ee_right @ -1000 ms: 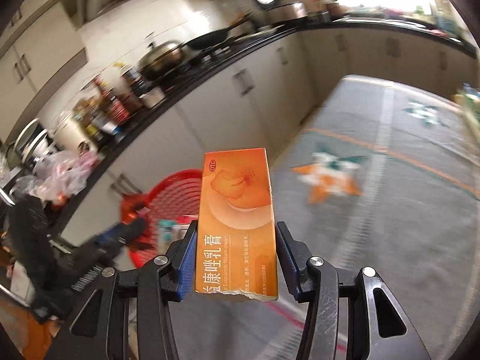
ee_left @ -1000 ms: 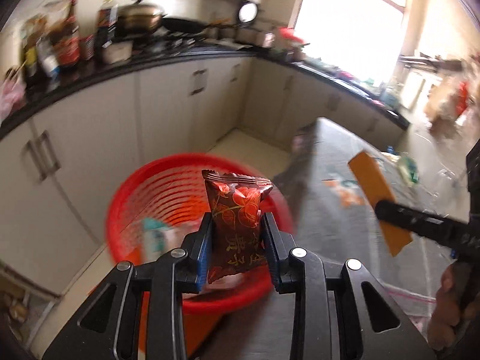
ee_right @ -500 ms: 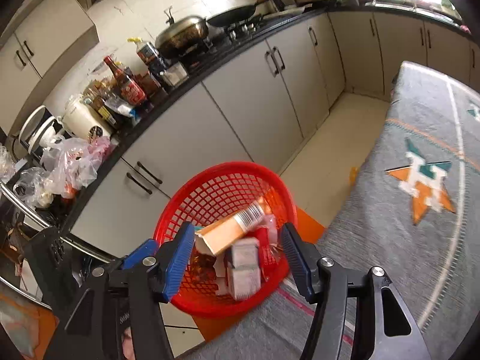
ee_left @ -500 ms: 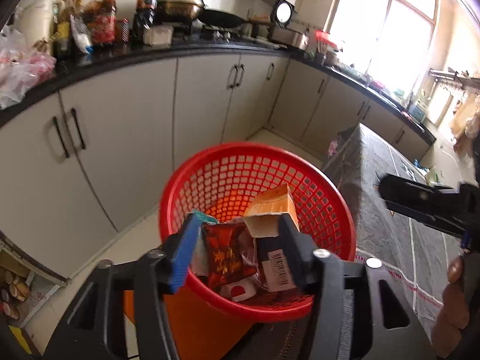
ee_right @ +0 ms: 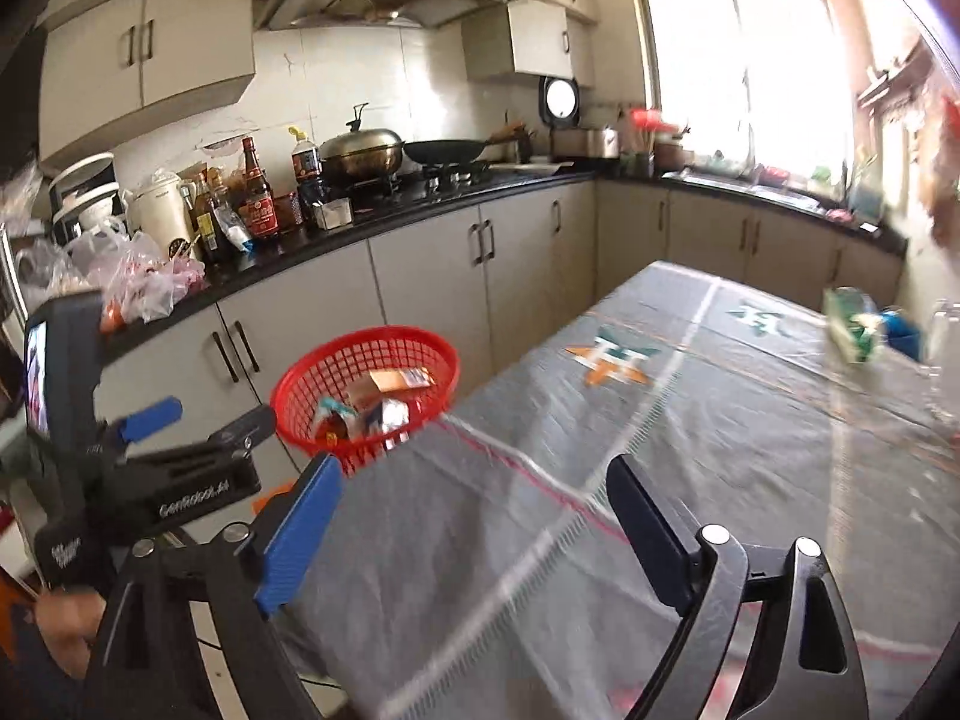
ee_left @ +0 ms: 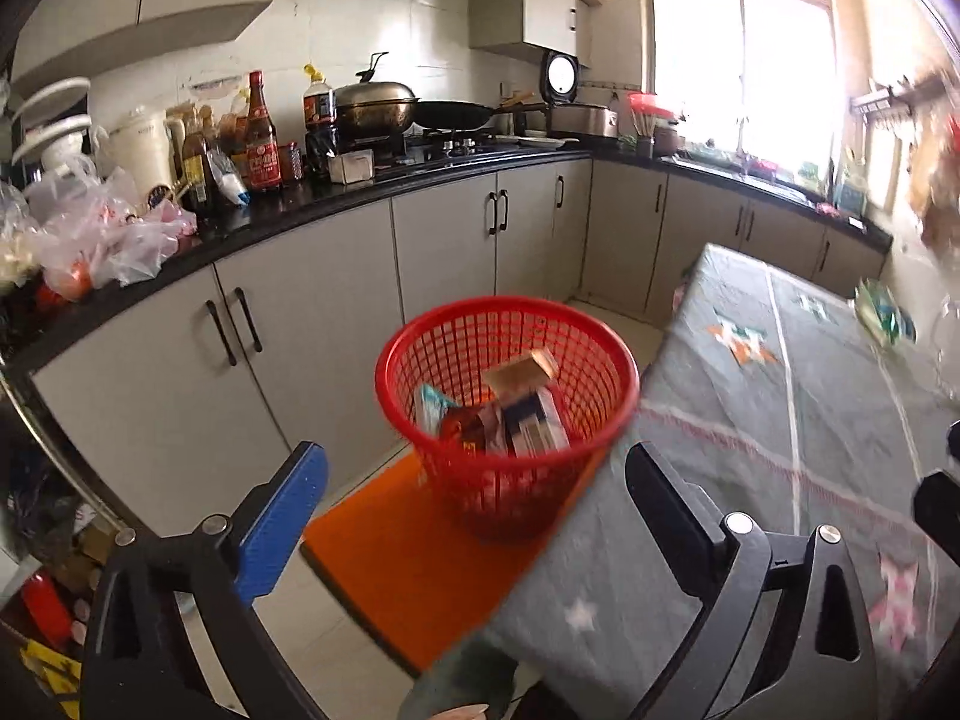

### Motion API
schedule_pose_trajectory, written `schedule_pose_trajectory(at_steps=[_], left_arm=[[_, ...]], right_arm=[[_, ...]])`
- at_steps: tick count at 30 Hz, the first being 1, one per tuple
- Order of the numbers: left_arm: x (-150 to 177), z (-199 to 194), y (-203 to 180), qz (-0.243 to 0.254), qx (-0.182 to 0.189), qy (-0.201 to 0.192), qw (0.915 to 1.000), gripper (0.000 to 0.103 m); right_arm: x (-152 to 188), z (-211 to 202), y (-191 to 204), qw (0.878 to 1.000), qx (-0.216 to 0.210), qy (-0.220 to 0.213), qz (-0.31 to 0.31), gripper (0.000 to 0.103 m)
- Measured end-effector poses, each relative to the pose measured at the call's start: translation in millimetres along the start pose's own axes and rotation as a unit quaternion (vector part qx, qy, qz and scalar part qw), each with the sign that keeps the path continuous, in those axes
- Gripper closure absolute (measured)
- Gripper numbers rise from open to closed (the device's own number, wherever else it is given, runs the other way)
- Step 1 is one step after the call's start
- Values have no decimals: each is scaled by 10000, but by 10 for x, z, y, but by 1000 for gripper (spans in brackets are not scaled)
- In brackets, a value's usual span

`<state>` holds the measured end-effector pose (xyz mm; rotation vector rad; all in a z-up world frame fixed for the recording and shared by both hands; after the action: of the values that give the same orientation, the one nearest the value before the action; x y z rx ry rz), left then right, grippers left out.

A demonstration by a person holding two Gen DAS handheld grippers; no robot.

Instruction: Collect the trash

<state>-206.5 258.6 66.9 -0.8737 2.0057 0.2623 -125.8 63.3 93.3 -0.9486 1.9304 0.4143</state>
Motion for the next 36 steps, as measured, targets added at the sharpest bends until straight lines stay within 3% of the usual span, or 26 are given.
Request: schedule_pose_trajectory(at_steps=[13,36], left_arm=[[427,-368,13,157,157,83,9997,4],[511,-188,131,-4,-12,222,9998,4]], right_arm=[[388,-608,160,9997,232,-27,13,7],[434,-514,372,9993,160,232,-264,7]])
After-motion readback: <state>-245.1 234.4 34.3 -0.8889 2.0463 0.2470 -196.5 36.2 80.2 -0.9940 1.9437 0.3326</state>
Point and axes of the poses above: each gripper's, at about its wrist camera, not at the fingertips, and z roughly the way its jaws point, y to its left, x to its underside, the point moved 2 cm from there along z, roughly the way its jaws point, and after that the axes turned 12 degrees about -z, right-handed, at the moved point
